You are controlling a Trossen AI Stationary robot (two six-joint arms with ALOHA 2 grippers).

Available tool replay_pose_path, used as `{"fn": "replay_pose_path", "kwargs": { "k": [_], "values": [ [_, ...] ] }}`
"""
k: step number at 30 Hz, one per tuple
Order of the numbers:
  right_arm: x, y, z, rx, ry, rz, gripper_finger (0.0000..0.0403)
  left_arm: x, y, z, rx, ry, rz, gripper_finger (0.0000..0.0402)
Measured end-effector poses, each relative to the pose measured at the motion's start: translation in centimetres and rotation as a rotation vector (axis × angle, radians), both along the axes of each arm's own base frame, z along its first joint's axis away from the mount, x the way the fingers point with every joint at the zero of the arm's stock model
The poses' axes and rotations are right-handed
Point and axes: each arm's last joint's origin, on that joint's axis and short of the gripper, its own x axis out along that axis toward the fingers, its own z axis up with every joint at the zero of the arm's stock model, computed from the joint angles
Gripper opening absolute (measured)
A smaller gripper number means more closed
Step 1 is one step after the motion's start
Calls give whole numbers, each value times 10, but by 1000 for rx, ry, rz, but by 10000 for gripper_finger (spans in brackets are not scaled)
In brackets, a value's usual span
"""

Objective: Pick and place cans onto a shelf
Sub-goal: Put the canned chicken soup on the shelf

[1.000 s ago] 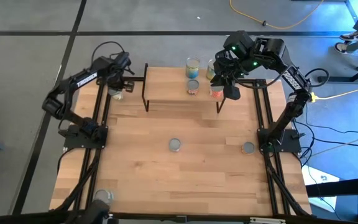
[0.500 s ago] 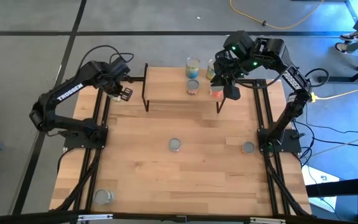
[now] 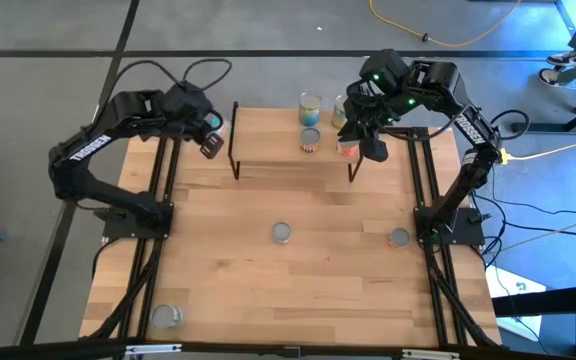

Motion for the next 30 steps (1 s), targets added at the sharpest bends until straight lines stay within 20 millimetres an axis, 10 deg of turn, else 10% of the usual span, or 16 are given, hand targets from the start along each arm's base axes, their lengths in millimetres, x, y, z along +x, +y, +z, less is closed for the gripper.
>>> {"fn": "replay_pose_path", "kwargs": {
  "k": [15, 30],
  "values": [
    [0, 0, 0, 0, 0, 0, 67, 121, 15, -11, 25, 169, -391, 8],
    [0, 0, 0, 0, 0, -1, 67, 161, 34, -70, -90, 459, -433, 8]
  ]
}}
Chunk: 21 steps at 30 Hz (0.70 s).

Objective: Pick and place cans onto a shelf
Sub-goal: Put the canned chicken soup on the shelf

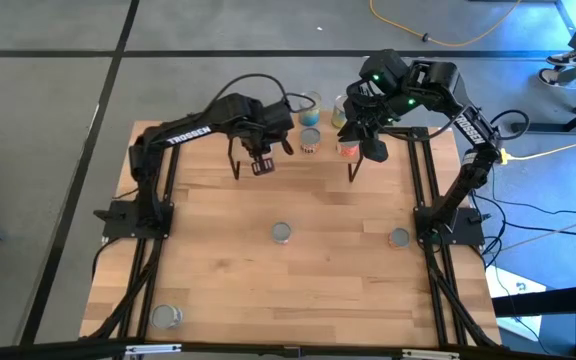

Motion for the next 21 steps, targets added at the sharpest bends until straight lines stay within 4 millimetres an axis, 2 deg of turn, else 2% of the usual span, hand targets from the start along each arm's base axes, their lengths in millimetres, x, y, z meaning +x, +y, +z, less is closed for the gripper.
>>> {"fn": "replay_pose_path", "kwargs": {
  "k": [3, 9, 21],
  "values": [
    [0, 0, 0, 0, 0, 0, 67, 2, 3, -3, -10, 8, 5, 10],
    [0, 0, 0, 0, 0, 0, 67, 0, 9, -4, -5, 12, 2, 41],
    [0, 0, 0, 0, 0, 0, 67, 1, 7, -3, -4, -1, 9, 48]
  ]
}}
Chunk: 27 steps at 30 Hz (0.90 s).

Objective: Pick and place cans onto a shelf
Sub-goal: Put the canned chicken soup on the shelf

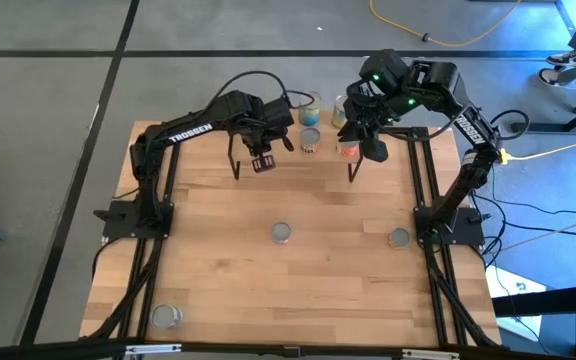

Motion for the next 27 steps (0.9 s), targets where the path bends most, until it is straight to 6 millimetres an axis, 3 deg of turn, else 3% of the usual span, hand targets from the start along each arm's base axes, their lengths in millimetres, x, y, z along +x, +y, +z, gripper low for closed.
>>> {"fn": "replay_pose_path", "kwargs": {
  "k": [4, 11, 15, 20, 27],
  "values": [
    [0, 0, 0, 0, 0, 0, 67, 0, -6, 8, 17, -16, -16, 49],
    [0, 0, 0, 0, 0, 0, 67, -5, -24, 52, 134, -126, -39, 49],
    [0, 0, 0, 0, 0, 0, 67, -11, -39, 67, 56, -178, -46, 49],
    [0, 0, 0, 0, 0, 0, 67, -10, -54, 62, -54, -186, -102, 30],
    [0, 0, 0, 0, 0, -1, 67, -2, -51, 22, -106, -44, -7, 2]
  ]
}}
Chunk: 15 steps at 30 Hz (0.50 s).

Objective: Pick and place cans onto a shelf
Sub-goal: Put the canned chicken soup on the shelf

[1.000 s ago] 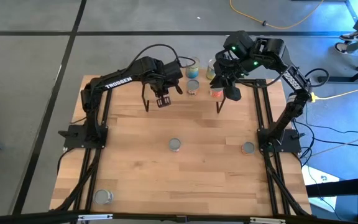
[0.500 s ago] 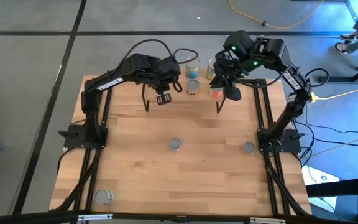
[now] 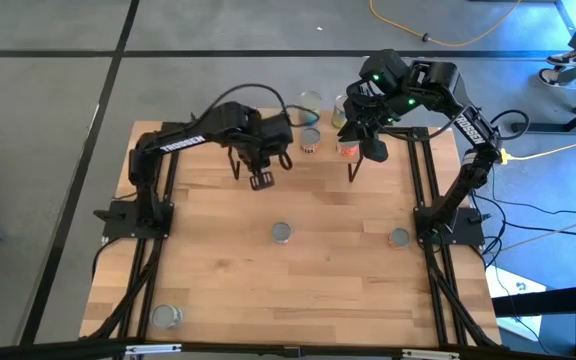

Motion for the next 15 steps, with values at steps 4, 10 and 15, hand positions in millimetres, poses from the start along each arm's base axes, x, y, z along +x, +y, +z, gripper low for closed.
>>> {"fn": "replay_pose_path", "kwargs": {
  "k": [4, 10, 15],
  "values": [
    [0, 0, 0, -1, 1, 0, 67, 0, 9, -27, 1, 100, 95, 1],
    [-1, -2, -1, -48, 26, -57, 67, -4, 20, -41, 45, 172, 138, 0],
    [-1, -2, -1, -53, 29, -65, 67, -7, 34, -44, 77, 183, 147, 0]
  ]
}}
